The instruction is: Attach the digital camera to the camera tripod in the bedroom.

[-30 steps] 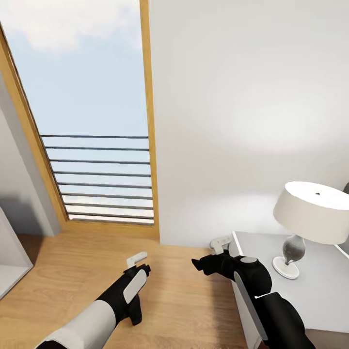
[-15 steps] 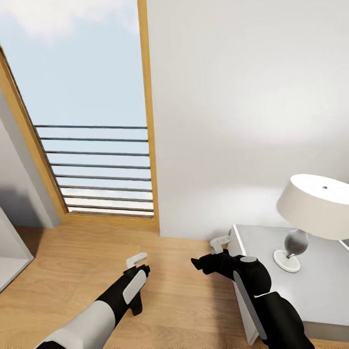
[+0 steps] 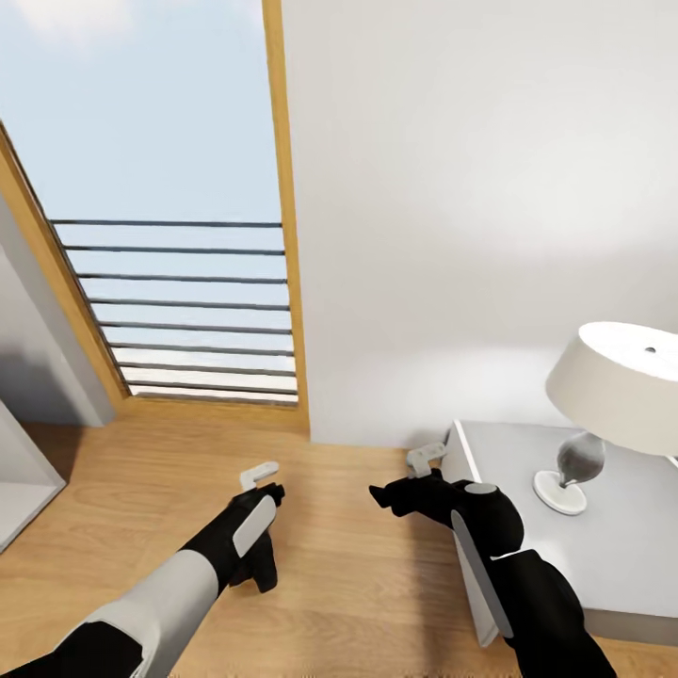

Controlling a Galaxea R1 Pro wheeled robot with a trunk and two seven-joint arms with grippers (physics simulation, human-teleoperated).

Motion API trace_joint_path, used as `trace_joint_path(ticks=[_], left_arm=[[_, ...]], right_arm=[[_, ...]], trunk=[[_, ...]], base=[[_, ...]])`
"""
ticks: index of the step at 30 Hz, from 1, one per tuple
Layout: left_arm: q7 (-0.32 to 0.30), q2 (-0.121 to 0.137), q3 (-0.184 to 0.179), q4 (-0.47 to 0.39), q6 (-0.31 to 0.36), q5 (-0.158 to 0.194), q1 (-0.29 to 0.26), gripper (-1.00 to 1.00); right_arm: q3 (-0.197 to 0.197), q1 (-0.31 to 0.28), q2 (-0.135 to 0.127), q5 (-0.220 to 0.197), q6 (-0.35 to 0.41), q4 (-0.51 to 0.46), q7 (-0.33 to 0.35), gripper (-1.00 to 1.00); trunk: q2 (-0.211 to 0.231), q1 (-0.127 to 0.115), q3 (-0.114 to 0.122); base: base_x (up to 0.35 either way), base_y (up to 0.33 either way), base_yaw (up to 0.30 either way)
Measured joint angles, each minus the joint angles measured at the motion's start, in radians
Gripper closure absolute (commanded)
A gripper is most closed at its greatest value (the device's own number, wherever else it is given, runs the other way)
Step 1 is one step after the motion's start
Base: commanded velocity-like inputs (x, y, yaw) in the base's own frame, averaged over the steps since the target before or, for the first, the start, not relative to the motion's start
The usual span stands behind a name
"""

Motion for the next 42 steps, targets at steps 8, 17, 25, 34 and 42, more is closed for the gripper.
trace_joint_path(ticks=[8, 17, 25, 34, 42], left_arm=[[-0.015, -0.008, -0.007, 0.005, 0.000, -0.016, -0.016, -1.00], [-0.020, -0.009, -0.006, 0.006, -0.001, -0.019, -0.015, -1.00], [-0.011, 0.008, -0.002, 0.005, -0.003, -0.024, -0.021, -1.00], [-0.003, 0.021, -0.001, -0.001, -0.042, -0.025, -0.023, -1.00], [0.012, 0.026, -0.005, -0.005, -0.089, -0.024, -0.021, -1.00]], right_arm=[[0.003, -0.014, 0.005, -0.001, 0.006, 0.006, 0.000, -1.00], [0.004, -0.014, 0.015, 0.002, -0.004, 0.004, -0.005, -1.00], [0.003, -0.012, 0.014, 0.003, -0.005, 0.001, -0.005, -1.00], [0.006, -0.010, 0.016, 0.004, -0.005, 0.000, -0.006, -1.00], [0.010, -0.010, 0.018, 0.003, -0.005, -0.001, -0.006, -1.00]], trunk=[[-0.002, 0.004, -0.031], [-0.004, 0.008, -0.066], [-0.006, 0.011, -0.097], [-0.008, 0.015, -0.132], [-0.010, 0.019, -0.163]], base=[[0.000, 0.000, 0.000], [0.000, 0.000, 0.000], [0.000, 0.000, 0.000], [0.000, 0.000, 0.000], [0.000, 0.000, 0.000]])
